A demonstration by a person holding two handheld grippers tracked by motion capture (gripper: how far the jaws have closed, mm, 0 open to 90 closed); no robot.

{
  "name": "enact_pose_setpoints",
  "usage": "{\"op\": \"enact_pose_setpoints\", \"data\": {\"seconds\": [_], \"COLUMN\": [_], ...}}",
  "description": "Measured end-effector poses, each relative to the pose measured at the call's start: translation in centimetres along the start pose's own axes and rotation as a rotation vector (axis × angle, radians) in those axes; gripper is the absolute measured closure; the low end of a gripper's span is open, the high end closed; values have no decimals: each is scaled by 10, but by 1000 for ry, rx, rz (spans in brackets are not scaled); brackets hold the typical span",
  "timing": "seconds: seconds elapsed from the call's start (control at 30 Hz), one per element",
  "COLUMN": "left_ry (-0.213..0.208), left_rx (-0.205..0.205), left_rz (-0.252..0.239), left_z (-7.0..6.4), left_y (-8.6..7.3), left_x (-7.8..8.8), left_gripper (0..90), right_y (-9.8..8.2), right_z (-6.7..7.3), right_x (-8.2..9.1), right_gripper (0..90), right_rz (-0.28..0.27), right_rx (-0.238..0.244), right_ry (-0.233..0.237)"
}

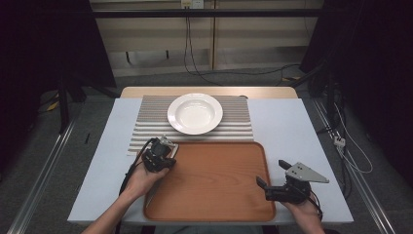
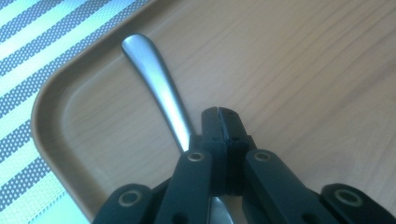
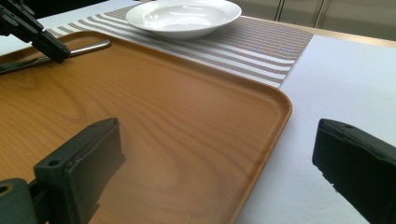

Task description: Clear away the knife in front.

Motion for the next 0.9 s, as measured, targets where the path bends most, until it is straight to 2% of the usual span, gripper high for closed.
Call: {"op": "enact_pose_setpoints", "data": {"seconds": [0.13,0.27,0.4,0.53,0.6,0.9], "left_ry": [21,15,26,42,31,51], "left_rx": [6,28,38,35,43,47], "left_rz": [7,12,30,41,28,26], "left_z": [2,6,8,10,12,13], "left_y": [-2,-4,-6,-9,-11,-15], "left_x": [2,4,6,9,9,13], "left_gripper": [900,900,900,900,900,900], "right_y": [0,0,0,0,1,0], "right_z": [0,0,0,0,0,-1], "right_x": [0,0,-1,-1,-1,-1], "right_gripper": [14,14,14,14,14,14], "right_rz": [1,0,0,1,-1,1], "right_rx": [0,0,-1,-1,-2,-5], "right_ry": [0,2,2,3,2,-1]}}
Point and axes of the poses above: each handheld gripper's, and its own axes: x roughly backward along the jaws, y roughly out of its top, z roughly to its left, the point moved 7 cm from there along -x, roughly forward along the jaws, and after that the axes turned 6 degrees about -z, right-handed, at the moved point
